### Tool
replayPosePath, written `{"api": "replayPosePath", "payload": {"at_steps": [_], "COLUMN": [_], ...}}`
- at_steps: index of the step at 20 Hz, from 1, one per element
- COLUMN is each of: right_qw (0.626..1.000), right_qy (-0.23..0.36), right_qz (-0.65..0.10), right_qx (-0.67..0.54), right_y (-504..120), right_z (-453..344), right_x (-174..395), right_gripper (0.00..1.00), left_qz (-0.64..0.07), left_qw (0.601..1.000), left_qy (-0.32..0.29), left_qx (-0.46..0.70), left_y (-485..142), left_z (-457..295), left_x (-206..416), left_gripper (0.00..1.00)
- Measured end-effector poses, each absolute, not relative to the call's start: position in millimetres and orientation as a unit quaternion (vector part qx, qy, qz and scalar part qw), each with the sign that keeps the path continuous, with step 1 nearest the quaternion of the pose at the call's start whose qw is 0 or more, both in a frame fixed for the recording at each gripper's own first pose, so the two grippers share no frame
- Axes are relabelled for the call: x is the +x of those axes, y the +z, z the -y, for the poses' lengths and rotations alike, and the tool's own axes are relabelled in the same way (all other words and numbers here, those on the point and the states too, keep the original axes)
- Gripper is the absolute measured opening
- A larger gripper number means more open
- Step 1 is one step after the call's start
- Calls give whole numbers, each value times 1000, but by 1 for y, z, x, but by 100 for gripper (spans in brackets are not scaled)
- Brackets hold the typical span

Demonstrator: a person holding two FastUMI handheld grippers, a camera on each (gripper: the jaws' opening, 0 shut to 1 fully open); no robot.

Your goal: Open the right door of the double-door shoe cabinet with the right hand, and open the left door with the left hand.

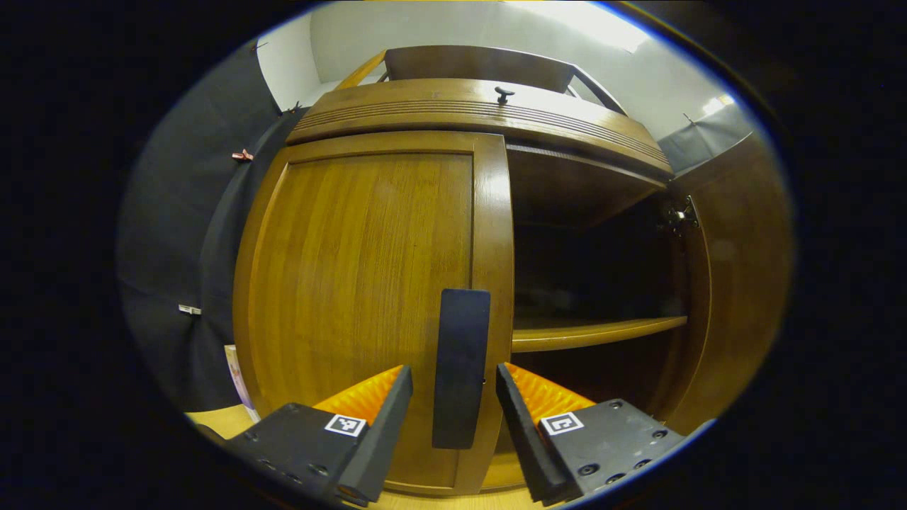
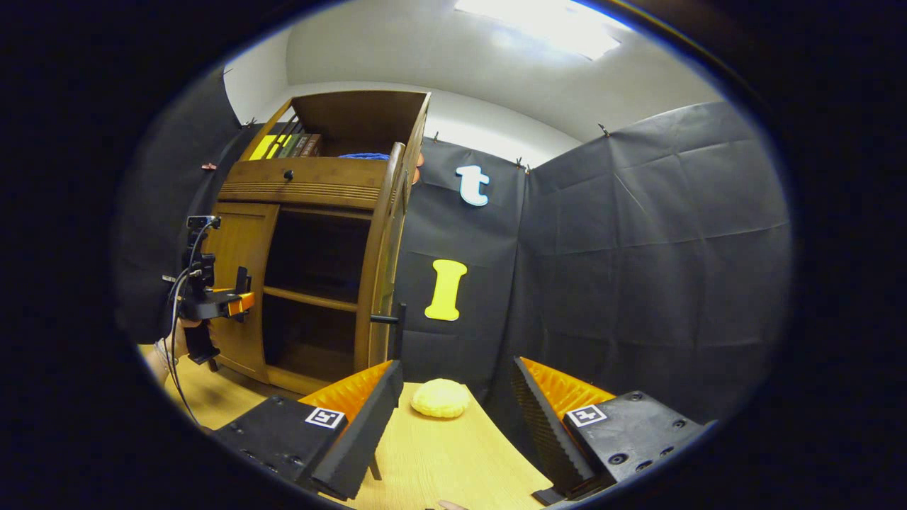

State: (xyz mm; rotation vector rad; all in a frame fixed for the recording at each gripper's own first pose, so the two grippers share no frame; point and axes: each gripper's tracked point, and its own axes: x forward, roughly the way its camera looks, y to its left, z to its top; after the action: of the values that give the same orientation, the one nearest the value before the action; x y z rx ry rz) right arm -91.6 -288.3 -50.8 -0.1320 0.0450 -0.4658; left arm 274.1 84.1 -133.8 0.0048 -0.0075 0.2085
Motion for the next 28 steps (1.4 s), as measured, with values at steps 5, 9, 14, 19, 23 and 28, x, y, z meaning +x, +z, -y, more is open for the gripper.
{"api": "replayPosePath", "payload": {"at_steps": [5,9,14,19,23,28], "right_qw": [970,969,971,974,978,983], "right_qy": [-234,-242,-235,-222,-199,-177], "right_qz": [-25,-18,-12,-14,-17,-17], "right_qx": [-52,-50,-42,-49,-55,-53], "right_y": [-57,-53,-46,-44,-42,-44], "right_z": [291,293,284,266,248,231], "right_x": [-94,-101,-105,-107,-104,-103], "right_gripper": [99,98,98,98,98,98], "left_qz": [-10,-7,-20,-25,-28,-40], "left_qw": [994,994,996,997,997,997], "left_qy": [108,105,92,74,66,60], "left_qx": [22,12,0,-10,-14,-12], "left_y": [-139,-138,-138,-132,-125,-120], "left_z": [-84,-84,-83,-82,-84,-91], "left_x": [279,278,265,235,203,166], "left_gripper": [39,34,31,30,30,30]}}
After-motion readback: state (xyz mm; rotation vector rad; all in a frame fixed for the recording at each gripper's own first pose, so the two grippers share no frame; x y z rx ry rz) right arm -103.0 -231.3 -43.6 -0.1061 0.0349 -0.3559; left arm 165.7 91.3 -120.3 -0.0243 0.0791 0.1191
